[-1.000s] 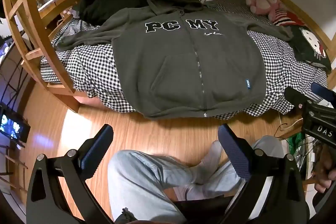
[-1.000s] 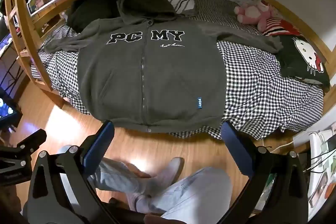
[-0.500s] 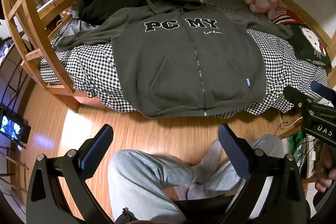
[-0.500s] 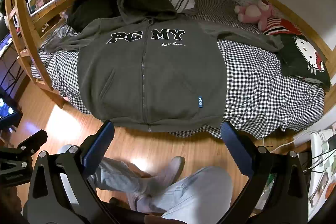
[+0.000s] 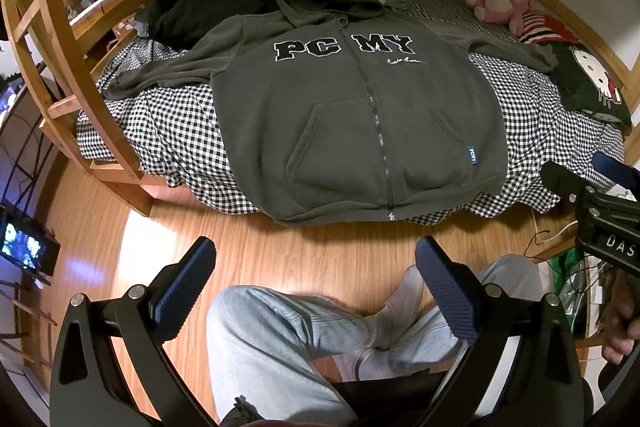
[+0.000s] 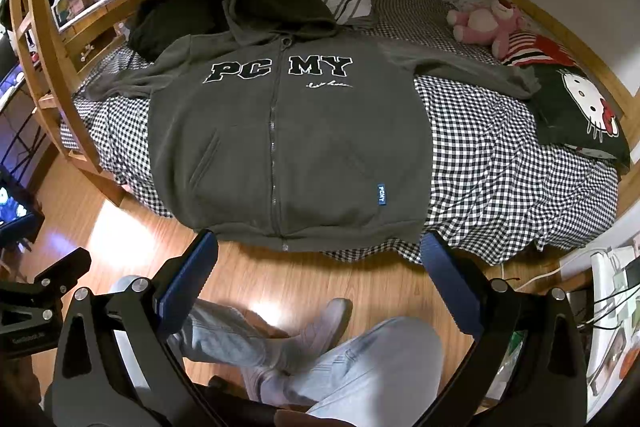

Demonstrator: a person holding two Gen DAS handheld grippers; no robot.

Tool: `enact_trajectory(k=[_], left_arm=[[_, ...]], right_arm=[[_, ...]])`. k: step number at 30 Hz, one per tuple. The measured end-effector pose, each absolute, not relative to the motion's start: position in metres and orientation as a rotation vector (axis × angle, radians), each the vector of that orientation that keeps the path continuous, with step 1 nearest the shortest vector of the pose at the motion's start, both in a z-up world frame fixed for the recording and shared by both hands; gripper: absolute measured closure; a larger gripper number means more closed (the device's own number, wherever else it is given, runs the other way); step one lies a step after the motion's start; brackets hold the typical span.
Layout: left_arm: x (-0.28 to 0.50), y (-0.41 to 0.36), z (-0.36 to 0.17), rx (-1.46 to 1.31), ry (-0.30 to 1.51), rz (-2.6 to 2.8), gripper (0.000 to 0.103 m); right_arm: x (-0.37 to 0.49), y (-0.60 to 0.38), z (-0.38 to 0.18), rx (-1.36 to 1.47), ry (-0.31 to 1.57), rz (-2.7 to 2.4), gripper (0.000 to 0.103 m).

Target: Fold large clothes

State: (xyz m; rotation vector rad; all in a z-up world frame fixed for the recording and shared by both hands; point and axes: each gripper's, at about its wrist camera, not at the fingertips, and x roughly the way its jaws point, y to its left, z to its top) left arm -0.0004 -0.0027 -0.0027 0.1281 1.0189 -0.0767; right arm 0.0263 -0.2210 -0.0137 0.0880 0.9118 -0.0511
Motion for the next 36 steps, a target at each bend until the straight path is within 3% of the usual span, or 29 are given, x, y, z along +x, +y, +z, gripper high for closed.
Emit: enact_trajectory(k=[36], left_arm=[[-0.0007, -0.0061, -0.0035, 0.137, 1.025, -0.077, 0.005]], right_arm=[[0.0244, -0.2212, -0.0173, 0.093, 0.919, -0.048, 0.003]])
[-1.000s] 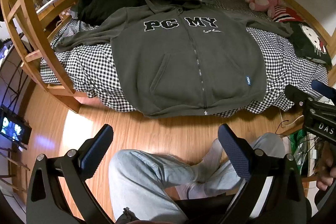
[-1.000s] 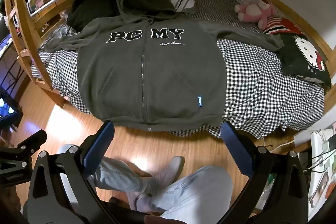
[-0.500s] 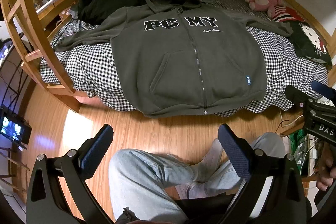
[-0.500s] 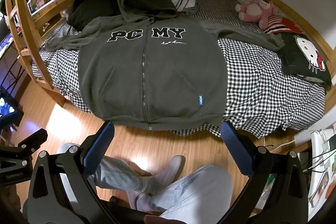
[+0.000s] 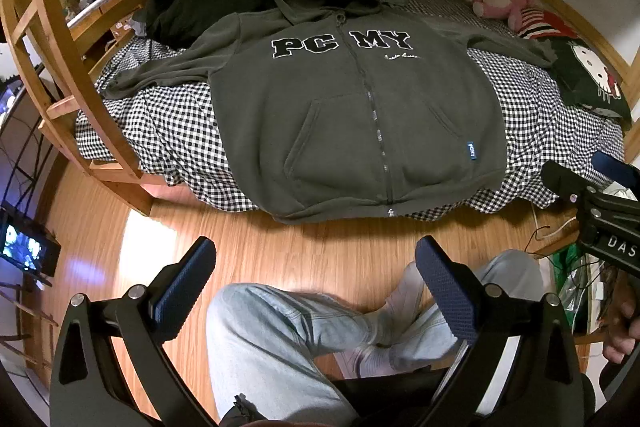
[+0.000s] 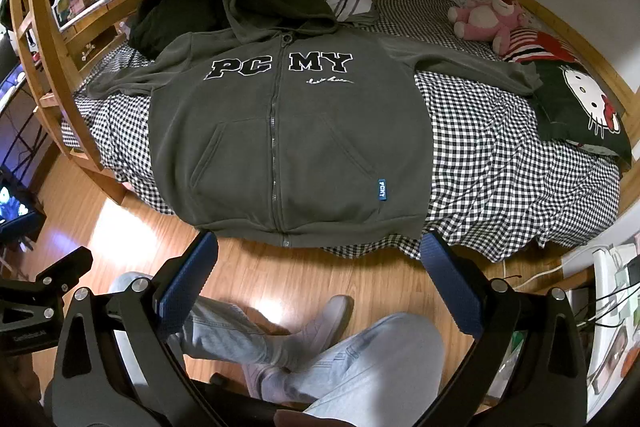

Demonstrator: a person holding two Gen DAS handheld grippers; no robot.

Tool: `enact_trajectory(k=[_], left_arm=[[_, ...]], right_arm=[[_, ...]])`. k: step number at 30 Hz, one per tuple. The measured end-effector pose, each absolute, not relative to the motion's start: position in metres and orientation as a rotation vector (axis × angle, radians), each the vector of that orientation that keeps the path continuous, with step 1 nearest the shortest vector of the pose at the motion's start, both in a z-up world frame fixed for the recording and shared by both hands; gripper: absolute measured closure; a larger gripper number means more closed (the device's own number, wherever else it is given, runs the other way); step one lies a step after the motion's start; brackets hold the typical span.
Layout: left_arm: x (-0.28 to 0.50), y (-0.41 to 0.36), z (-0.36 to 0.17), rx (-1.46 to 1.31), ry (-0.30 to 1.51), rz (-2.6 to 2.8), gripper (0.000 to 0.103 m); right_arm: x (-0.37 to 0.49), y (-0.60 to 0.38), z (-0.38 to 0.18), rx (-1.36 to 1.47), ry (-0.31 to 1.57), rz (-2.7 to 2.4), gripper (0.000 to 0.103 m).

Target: Fold large clothes

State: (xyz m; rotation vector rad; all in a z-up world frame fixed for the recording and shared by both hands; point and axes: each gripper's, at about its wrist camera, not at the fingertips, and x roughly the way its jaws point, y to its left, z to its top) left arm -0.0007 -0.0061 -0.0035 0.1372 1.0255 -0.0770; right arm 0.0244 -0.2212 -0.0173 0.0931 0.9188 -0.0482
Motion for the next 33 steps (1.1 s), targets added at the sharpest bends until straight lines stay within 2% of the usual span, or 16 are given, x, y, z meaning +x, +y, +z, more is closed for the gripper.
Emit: enact_trajectory(k=[20, 33], left_arm=[[0.026, 0.012, -0.014, 0.136, 1.032, -0.033, 0.005], [0.11, 0.049, -0.037, 0.109, 1.082, 0.041, 0.005]], right_arm=[[0.058, -0.209, -0.034, 0.089, 0.93, -0.034, 0.003], [0.146, -0.17, -0.055, 0.051, 0.972, 0.041, 0.003]])
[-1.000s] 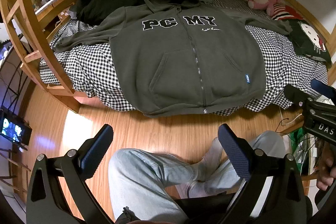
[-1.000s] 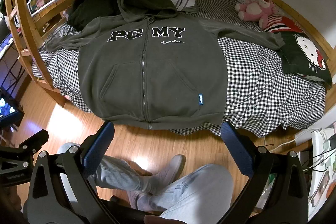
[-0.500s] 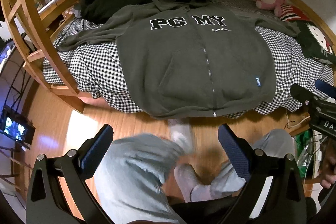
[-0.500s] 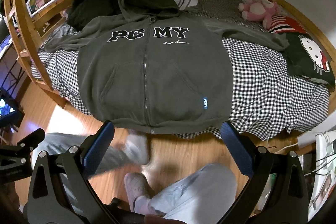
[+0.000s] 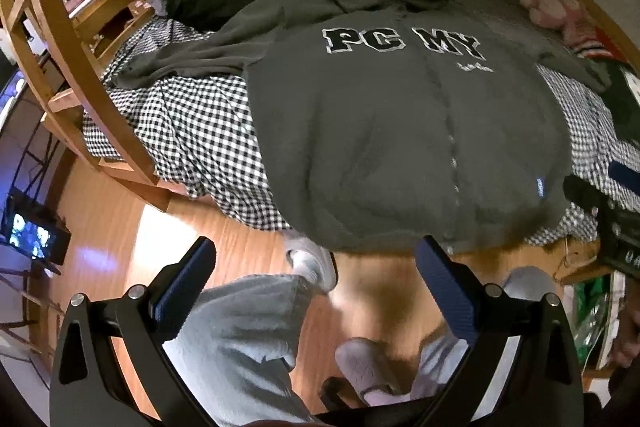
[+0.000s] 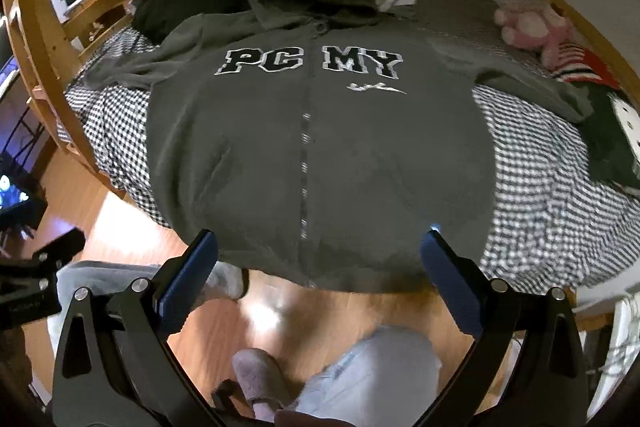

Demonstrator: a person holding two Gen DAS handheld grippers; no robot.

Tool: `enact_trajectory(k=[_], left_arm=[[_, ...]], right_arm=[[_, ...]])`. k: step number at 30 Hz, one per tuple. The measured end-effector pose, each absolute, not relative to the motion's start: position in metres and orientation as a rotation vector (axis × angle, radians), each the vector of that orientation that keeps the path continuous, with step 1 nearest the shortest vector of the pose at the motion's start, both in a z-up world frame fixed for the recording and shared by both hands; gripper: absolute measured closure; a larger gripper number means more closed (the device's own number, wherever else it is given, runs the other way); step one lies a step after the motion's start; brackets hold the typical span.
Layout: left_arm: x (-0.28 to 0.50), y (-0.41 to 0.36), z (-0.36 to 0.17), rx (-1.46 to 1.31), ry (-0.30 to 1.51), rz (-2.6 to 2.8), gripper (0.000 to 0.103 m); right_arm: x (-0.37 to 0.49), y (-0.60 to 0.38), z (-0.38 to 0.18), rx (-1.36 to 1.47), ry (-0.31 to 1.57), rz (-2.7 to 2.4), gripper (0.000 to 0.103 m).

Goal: Fold large clothes
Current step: 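Move both grippers toward the hoodie's sleeves and hem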

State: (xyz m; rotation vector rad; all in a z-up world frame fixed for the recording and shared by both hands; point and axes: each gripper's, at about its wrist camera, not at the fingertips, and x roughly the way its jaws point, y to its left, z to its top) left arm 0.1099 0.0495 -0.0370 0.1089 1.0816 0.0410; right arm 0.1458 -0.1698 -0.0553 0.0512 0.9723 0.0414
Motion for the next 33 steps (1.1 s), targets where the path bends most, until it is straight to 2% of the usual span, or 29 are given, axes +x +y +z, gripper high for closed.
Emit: enact_trajectory(k=[16, 25, 33], left_arm=[[0.229, 0.141, -0.066, -0.076, 1.14, 0.087, 0.005], [0.315, 0.225, -0.102, -0.268, 1.166, 0.067, 0.005], [0.394, 0.293, -0.134, -0.448, 1.113, 0.07, 0.005]], right_arm=[[0.246, -0.086, -0.06, -0.082, 0.825, 0.243, 0.003], [0.282, 0.011, -0.068, -0.222, 0.625, 0.47, 0.003], [0.333, 0.107, -0.102, -0.407, 0.467, 0.61, 0.003]])
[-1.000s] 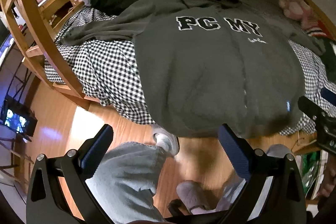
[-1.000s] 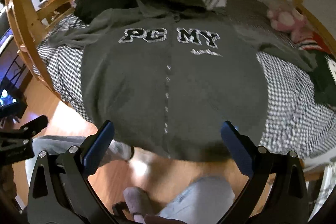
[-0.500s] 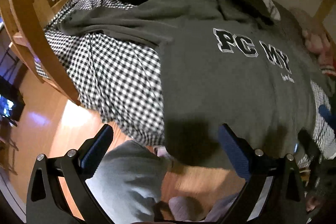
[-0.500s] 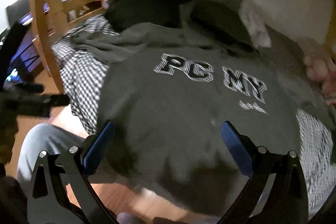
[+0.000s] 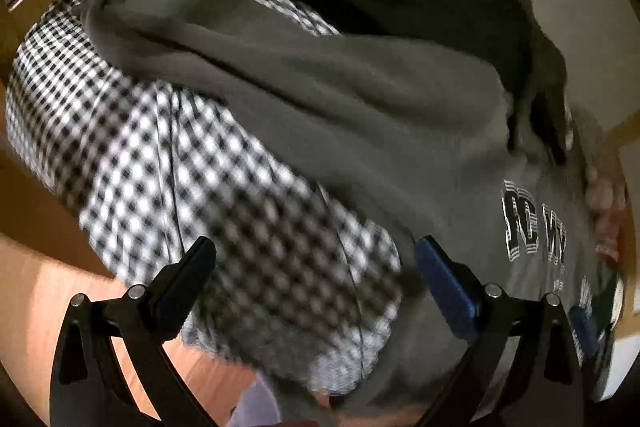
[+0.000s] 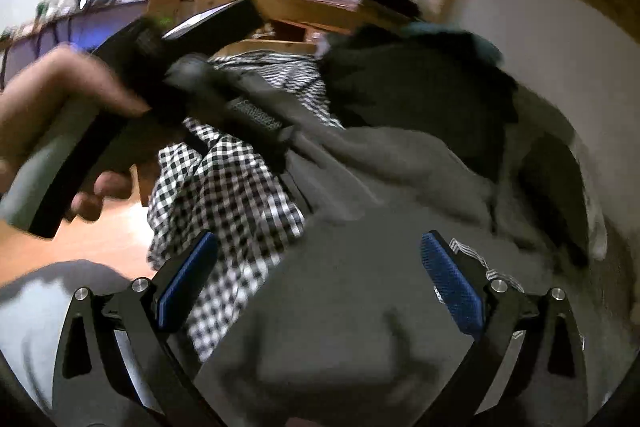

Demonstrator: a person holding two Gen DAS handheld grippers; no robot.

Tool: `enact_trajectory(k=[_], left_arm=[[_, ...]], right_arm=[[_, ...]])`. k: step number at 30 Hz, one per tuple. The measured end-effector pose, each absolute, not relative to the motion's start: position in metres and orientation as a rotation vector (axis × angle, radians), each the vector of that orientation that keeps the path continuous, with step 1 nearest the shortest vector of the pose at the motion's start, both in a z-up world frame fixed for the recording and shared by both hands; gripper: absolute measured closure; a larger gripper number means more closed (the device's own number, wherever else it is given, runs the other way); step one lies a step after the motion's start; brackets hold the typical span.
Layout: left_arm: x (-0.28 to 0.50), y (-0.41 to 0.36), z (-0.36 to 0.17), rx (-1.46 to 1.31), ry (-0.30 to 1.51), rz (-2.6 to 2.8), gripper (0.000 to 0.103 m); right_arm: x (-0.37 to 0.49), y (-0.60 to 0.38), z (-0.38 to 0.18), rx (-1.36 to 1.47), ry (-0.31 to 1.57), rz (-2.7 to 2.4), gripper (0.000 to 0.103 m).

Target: Fold large clothes

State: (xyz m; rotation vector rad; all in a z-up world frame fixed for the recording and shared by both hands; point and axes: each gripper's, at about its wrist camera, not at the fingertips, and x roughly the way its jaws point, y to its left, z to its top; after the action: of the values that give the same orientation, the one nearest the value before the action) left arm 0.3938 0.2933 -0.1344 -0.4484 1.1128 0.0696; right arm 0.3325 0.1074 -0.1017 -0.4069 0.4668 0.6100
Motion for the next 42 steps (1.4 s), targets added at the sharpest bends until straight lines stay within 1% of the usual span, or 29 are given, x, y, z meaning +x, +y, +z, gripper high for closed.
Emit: enact_trajectory(k=[6, 8, 11, 13, 14, 16, 17, 19, 20, 22, 26, 29, 34, 35, 36, 38, 39, 42], left_arm=[[0.436, 0.342, -0.153, -0.683, 1.09, 0.012, 0.005], [0.445, 0.35, -0.158, -0.707, 1.097, 0.01, 0.005], [0.46, 0.365, -0.163, -0.752, 1.052, 0.005, 0.005], [0.468, 0.377, -0.165, -0.774, 1.031, 0.023, 0.005], [0.469, 0.381, -0.166, -0.789, 1.029, 0.022, 0.005], [0.473, 0.391, -0.167, -0.824, 1.008, 0.011, 0.006], [0.475, 0.395, -0.167, -0.828, 1.0, 0.023, 0.006], [0.476, 0.4, -0.169, -0.842, 1.003, 0.012, 0.006], [0.478, 0.402, -0.169, -0.849, 0.998, 0.007, 0.006], [0.48, 0.405, -0.171, -0.87, 0.988, 0.002, 0.006], [0.473, 0.413, -0.172, -0.93, 0.948, -0.016, 0.006], [0.471, 0.419, -0.175, -0.975, 0.922, -0.025, 0.006], [0.467, 0.428, -0.177, -1.061, 0.873, -0.029, 0.006], [0.467, 0.429, -0.178, -1.075, 0.862, -0.029, 0.009], [0.465, 0.431, -0.177, -1.094, 0.85, -0.028, 0.017], [0.465, 0.431, -0.177, -1.1, 0.861, -0.009, 0.076], [0.465, 0.431, -0.177, -1.092, 0.876, 0.012, 0.083], [0.468, 0.423, -0.17, -1.049, 0.874, -0.016, 0.086]], right_arm=[[0.357, 0.177, -0.118, -0.645, 0.321, 0.61, 0.003], [0.364, 0.194, -0.122, -0.688, 0.308, 0.624, 0.003], [0.379, 0.216, -0.138, -0.744, 0.313, 0.633, 0.003], [0.393, 0.231, -0.153, -0.78, 0.337, 0.609, 0.005], [0.402, 0.241, -0.158, -0.798, 0.355, 0.598, 0.008], [0.418, 0.251, -0.168, -0.808, 0.429, 0.598, 0.034], [0.423, 0.253, -0.169, -0.793, 0.46, 0.599, 0.037], [0.427, 0.255, -0.17, -0.785, 0.49, 0.61, 0.057], [0.43, 0.256, -0.171, -0.785, 0.527, 0.598, 0.061], [0.431, 0.254, -0.169, -0.769, 0.542, 0.581, 0.092], [0.423, 0.222, -0.151, -0.655, 0.501, 0.6, 0.094], [0.411, 0.197, -0.127, -0.587, 0.443, 0.563, 0.095], [0.409, 0.156, -0.107, -0.5, 0.426, 0.504, 0.095], [0.407, 0.15, -0.105, -0.497, 0.425, 0.496, 0.095], [0.406, 0.144, -0.104, -0.496, 0.425, 0.494, 0.095], [0.396, 0.144, -0.102, -0.486, 0.431, 0.487, 0.094], [0.395, 0.141, -0.103, -0.479, 0.437, 0.487, 0.094], [0.397, 0.142, -0.115, -0.492, 0.46, 0.487, 0.094]])
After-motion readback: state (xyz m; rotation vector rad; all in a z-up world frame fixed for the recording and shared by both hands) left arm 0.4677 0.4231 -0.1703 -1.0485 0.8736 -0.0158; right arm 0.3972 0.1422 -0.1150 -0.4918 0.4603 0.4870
